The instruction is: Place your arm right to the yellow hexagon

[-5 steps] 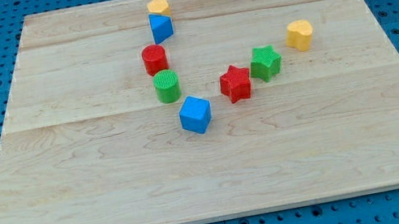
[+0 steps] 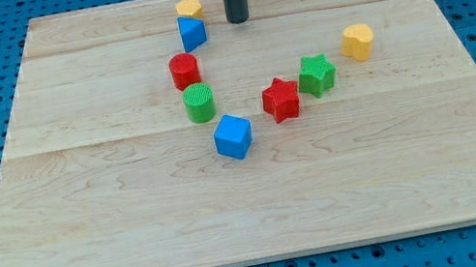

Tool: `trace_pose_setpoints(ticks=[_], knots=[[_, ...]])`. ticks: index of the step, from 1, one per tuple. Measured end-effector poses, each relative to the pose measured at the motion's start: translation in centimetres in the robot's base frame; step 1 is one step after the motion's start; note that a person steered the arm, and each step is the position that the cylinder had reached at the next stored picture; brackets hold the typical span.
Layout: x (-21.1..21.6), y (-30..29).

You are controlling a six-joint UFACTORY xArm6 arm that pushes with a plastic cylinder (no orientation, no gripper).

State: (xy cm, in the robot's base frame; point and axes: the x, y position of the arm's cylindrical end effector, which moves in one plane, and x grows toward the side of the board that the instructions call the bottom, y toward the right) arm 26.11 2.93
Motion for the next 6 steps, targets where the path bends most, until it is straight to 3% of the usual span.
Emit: trace_pose_setpoints(ticks=[6], knots=[[-1.4, -1.4]])
